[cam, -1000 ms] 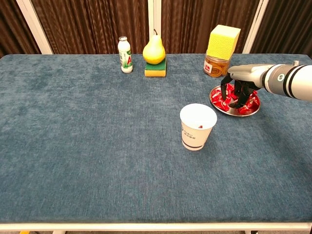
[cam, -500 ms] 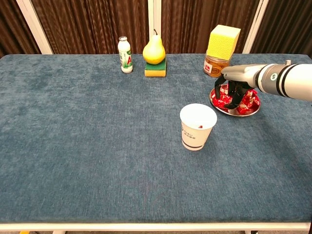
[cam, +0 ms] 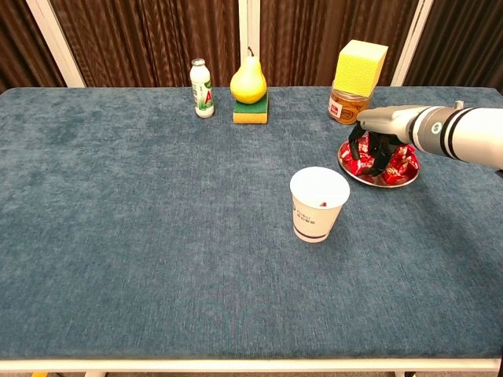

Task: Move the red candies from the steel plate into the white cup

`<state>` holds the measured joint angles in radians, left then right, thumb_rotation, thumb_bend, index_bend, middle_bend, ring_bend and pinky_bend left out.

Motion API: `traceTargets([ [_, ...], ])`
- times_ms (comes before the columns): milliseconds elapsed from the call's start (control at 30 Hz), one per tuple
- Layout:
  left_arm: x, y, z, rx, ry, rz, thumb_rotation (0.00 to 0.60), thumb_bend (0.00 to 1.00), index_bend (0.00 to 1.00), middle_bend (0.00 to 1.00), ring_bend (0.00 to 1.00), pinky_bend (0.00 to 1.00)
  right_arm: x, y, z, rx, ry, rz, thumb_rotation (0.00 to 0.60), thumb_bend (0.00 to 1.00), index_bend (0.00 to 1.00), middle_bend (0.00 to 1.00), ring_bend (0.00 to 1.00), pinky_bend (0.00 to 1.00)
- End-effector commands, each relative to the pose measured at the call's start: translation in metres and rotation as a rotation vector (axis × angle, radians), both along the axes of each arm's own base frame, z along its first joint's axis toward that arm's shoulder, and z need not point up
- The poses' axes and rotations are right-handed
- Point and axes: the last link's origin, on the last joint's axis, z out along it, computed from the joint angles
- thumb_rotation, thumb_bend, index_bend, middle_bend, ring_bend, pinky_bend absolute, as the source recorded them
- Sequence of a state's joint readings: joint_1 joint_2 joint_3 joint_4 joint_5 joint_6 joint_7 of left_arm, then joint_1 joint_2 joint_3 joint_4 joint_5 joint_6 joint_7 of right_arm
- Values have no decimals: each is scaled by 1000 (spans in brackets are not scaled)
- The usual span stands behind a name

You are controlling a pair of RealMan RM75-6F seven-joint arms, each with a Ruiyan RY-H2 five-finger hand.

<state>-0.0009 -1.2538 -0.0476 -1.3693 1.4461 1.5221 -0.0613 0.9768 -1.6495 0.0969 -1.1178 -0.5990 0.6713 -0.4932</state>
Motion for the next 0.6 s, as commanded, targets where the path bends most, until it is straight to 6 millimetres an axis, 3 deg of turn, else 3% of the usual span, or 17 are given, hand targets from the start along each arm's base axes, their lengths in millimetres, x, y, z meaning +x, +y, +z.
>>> traceTargets([
  [33, 0, 0, 0, 2, -1, -1, 600, 100, 233, 163, 176, 161, 2, 1, 7, -19, -22, 2, 600, 364, 660, 933, 972, 1000],
  [233, 2, 0, 3, 9, 3, -9, 600, 99, 233, 163, 176, 161, 24, 18, 55, -75, -136, 96, 600, 364, 661, 933, 972, 1000],
  [367, 4, 1, 3, 11, 4, -14, 600, 100, 233, 163, 176, 161, 44, 45, 88, -66, -250, 171, 600, 364, 665, 933, 973, 1000],
  [467, 6, 1, 3, 9, 7, -21, 600, 99, 233, 163, 176, 161, 57, 64, 99, -31, -297, 231, 600, 364, 658, 933, 972, 1000],
  [600, 8, 3, 3, 3, 11, -28, 600, 100, 233, 163, 176, 161, 67, 84, 91, 69, -323, 273, 600, 364, 612, 932, 972, 1000],
])
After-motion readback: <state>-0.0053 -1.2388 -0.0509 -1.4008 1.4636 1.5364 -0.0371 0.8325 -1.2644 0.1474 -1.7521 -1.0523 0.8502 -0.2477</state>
